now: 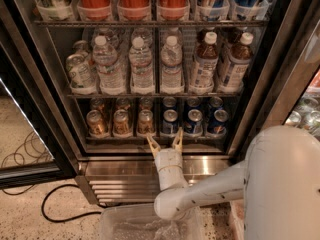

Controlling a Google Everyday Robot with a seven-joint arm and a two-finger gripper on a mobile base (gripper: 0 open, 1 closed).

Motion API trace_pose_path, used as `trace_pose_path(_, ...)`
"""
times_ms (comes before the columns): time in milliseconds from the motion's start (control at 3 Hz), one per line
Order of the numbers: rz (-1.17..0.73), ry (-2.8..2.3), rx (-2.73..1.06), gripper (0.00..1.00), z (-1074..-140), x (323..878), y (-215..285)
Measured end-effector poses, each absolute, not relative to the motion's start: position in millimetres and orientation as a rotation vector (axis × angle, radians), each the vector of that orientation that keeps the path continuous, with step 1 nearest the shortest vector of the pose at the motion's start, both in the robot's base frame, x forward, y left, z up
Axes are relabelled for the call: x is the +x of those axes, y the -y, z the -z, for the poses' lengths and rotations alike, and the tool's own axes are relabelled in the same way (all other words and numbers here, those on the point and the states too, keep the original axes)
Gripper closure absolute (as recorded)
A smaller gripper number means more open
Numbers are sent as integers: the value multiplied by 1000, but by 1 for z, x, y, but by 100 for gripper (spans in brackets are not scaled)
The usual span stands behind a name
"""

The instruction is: Pick pepsi can from bottom shelf of fridge

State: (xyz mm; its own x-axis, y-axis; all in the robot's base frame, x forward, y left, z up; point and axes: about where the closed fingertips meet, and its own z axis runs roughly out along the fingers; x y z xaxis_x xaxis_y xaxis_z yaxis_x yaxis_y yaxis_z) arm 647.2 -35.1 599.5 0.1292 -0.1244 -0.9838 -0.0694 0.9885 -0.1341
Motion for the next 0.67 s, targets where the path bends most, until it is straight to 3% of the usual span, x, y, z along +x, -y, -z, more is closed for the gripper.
trace_pose_path(667, 67, -1415, -142, 28, -605, 658, 43)
